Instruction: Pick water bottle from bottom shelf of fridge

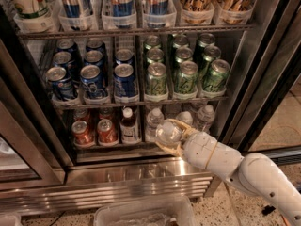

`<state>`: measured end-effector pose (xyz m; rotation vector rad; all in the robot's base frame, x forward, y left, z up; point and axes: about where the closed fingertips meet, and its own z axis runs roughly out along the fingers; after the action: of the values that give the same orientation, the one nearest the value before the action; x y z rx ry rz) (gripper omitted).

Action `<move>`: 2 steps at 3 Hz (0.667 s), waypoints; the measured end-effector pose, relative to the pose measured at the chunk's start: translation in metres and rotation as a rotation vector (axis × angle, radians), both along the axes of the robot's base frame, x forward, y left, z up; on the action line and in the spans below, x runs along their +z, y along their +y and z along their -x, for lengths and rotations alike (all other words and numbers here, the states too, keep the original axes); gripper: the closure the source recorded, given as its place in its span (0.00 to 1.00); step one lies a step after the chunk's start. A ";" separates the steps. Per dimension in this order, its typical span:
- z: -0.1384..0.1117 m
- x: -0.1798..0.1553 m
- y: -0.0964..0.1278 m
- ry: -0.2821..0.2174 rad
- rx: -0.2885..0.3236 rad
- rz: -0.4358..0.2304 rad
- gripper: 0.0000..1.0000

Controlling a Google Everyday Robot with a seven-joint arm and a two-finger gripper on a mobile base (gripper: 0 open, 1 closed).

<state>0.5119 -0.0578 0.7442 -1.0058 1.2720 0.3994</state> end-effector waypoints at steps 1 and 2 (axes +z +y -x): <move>0.026 0.019 0.006 0.053 0.099 -0.007 1.00; 0.046 0.030 0.011 0.148 0.210 -0.051 1.00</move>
Offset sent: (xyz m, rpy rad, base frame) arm -0.0743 0.0130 0.0465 0.1108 0.2767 0.3535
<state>0.4658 -0.0466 0.7747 -1.0863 1.2849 0.6750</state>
